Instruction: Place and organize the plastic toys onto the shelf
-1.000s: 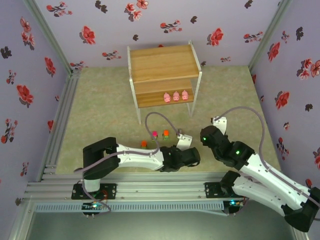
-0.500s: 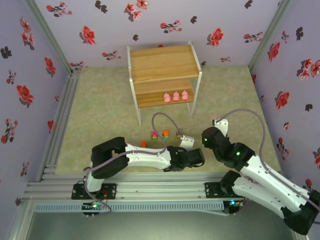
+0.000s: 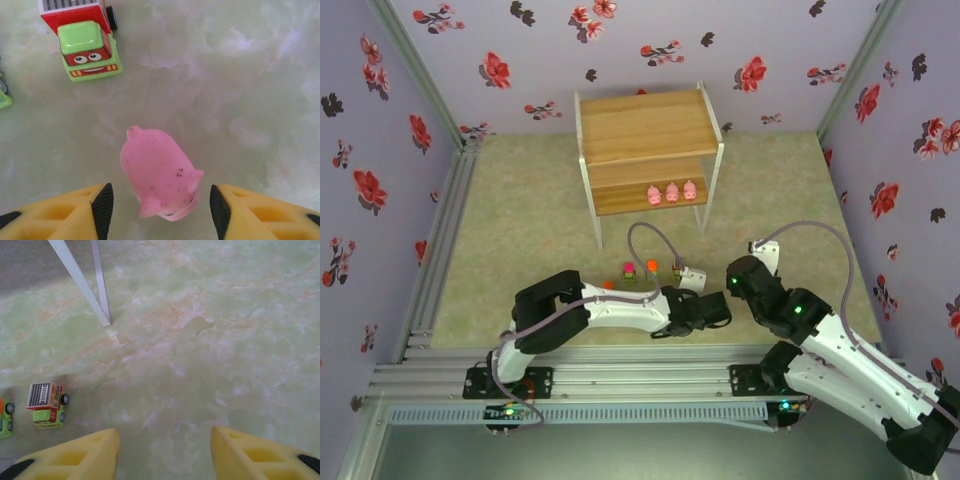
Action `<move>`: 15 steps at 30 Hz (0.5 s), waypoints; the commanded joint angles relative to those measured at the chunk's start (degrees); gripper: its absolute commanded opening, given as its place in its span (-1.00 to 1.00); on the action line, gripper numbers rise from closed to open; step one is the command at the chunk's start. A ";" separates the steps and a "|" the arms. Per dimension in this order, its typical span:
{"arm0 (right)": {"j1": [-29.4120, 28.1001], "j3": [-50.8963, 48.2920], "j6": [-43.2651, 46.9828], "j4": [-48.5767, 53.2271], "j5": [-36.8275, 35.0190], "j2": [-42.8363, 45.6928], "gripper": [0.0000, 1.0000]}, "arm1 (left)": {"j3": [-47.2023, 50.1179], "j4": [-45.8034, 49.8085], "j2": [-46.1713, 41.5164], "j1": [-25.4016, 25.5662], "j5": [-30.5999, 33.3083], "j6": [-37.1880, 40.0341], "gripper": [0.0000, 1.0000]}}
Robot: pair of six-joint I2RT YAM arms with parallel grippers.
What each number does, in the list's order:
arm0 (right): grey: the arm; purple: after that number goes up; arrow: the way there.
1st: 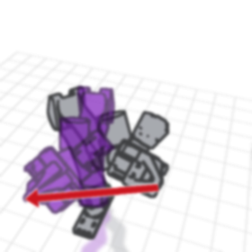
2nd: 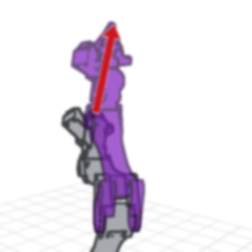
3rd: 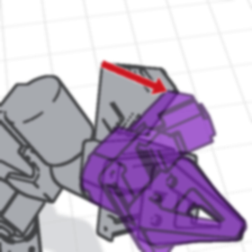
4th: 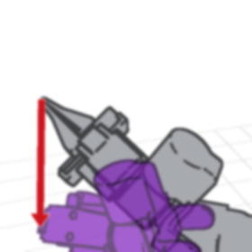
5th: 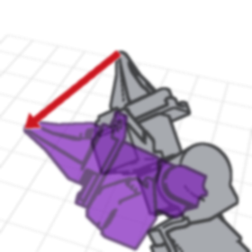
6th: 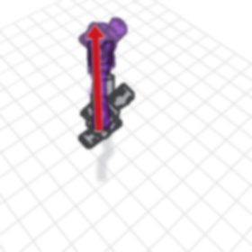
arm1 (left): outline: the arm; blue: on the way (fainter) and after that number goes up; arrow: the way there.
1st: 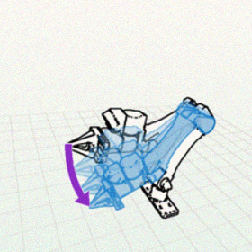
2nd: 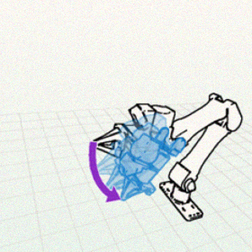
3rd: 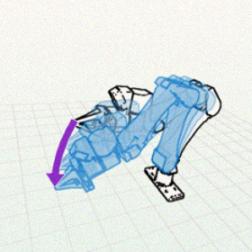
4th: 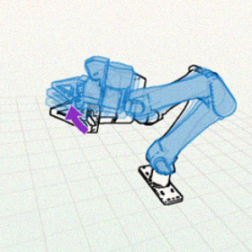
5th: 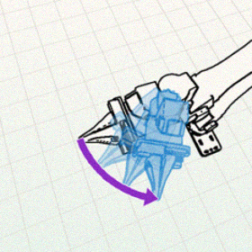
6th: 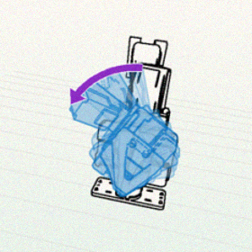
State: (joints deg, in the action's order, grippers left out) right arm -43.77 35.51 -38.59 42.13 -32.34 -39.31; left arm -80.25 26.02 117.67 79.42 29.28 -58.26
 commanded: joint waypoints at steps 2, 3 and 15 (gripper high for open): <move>0.76 -0.57 0.27 0.40 0.47 0.63 0.03 | -1.32 1.67 1.09 -0.33 0.30 -1.12 0.15; 0.77 -0.61 0.27 0.34 0.52 0.63 0.03 | -1.22 1.60 1.07 -0.40 0.34 -1.15 0.15; 1.23 -0.53 0.66 -0.20 0.88 0.47 0.04 | -2.98 4.91 3.11 -1.10 -0.07 -2.03 0.15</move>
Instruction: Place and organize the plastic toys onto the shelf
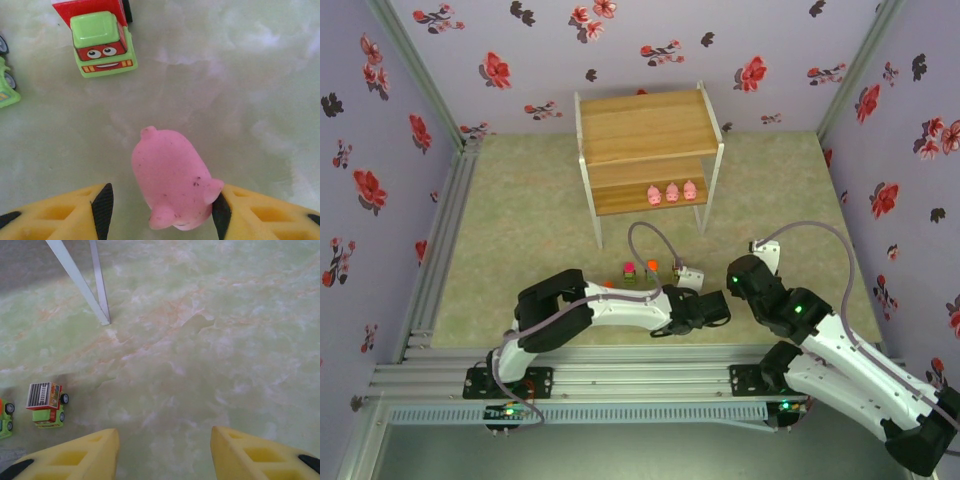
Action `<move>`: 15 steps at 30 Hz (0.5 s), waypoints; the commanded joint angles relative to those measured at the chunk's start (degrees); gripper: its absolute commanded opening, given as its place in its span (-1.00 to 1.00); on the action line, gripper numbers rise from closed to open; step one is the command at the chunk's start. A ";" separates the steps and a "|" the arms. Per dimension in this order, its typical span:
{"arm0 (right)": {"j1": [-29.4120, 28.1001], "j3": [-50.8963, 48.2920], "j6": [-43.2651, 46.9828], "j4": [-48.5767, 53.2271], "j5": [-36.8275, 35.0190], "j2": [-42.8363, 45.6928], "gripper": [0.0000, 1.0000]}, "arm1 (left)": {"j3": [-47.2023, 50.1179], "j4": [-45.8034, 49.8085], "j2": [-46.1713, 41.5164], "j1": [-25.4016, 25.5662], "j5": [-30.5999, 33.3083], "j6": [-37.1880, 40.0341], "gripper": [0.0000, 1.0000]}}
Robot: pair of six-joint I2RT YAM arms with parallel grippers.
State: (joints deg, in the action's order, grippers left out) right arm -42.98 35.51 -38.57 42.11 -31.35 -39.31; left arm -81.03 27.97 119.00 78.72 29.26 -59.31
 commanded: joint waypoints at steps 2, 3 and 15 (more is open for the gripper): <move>0.53 -0.39 0.76 -0.21 -0.03 0.37 0.04 | -2.47 3.45 2.02 -0.39 0.04 -0.98 0.15; 0.56 -0.35 0.77 -0.21 -0.05 0.22 0.04 | -2.42 3.50 1.95 -0.38 0.14 -0.98 0.15; 0.62 -0.09 0.94 -0.67 0.09 -0.24 0.04 | 1.17 4.86 -0.69 -0.23 1.59 -2.13 0.12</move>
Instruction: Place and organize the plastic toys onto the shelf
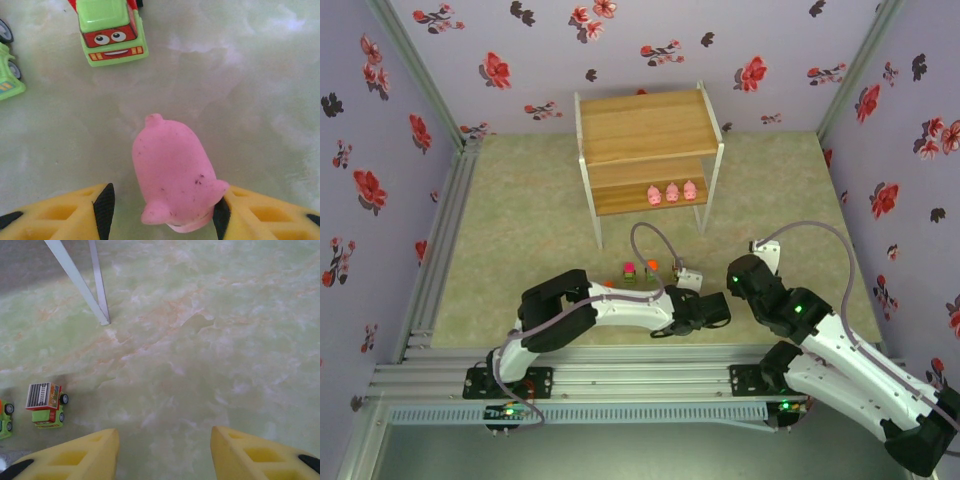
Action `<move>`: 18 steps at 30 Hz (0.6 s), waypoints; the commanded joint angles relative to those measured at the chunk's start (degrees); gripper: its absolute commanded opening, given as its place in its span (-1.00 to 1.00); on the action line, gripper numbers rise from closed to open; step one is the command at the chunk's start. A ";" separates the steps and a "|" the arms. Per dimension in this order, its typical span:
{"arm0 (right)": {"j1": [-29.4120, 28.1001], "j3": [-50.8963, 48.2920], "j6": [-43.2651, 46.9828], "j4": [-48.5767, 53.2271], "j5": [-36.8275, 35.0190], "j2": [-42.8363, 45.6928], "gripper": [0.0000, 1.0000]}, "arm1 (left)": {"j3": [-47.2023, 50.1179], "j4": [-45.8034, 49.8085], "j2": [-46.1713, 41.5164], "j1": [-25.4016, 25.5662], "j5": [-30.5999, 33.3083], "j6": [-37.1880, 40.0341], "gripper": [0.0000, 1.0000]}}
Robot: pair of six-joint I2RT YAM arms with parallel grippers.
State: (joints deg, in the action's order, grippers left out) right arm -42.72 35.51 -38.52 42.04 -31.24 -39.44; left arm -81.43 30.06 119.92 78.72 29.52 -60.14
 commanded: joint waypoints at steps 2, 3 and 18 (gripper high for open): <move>0.43 0.00 0.88 -0.74 0.05 -0.31 0.04 | 2.12 2.89 -2.00 -0.22 1.89 -1.53 0.12; 0.42 -0.04 0.90 -0.77 0.11 -0.37 0.04 | 2.44 2.89 -2.10 -0.22 2.21 -1.69 0.12; 0.43 -0.10 0.86 -0.74 0.31 -0.42 0.04 | 5.31 -1.45 -3.81 0.11 3.00 0.21 0.09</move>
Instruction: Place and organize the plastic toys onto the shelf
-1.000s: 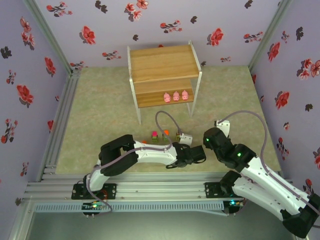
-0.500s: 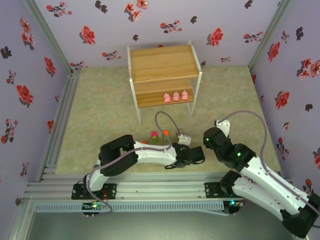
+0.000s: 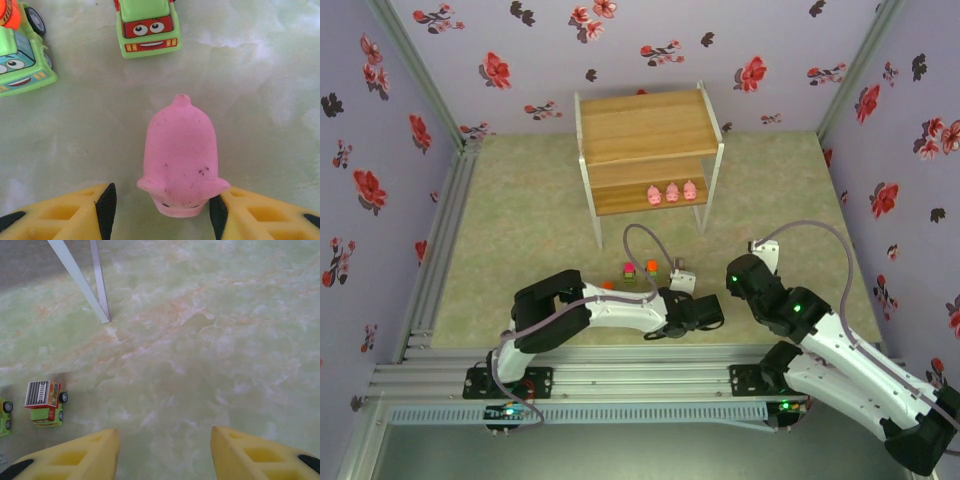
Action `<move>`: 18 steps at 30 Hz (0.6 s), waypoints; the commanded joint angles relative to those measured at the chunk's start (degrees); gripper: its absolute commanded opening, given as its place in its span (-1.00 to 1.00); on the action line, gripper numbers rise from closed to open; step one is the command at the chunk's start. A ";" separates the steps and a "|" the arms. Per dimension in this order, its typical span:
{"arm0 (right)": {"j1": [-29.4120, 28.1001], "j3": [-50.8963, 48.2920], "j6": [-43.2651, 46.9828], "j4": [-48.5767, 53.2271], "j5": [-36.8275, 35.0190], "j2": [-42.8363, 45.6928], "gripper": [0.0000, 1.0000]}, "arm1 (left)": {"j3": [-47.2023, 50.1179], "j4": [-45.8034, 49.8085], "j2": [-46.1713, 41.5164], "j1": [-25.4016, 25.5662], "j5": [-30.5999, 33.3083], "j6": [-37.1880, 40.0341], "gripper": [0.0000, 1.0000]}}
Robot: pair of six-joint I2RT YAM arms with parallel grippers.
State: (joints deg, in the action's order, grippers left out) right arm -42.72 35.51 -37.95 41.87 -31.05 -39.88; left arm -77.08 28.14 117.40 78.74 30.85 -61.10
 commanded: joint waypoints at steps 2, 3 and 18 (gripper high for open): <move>0.44 -0.01 0.42 -0.51 0.01 0.03 0.04 | 1.22 -0.37 -1.32 0.09 1.66 1.72 0.10; 0.38 0.00 0.43 -0.45 0.00 0.04 0.04 | 1.46 -0.82 -1.38 0.03 1.65 1.93 0.10; 0.44 -0.25 0.43 -0.81 -0.06 -0.41 0.04 | 2.33 -5.73 -0.58 -0.62 1.25 4.68 0.09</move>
State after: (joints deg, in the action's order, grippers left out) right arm -42.72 35.51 -37.95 41.87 -31.03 -40.16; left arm -75.24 23.51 117.01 78.67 31.29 -57.80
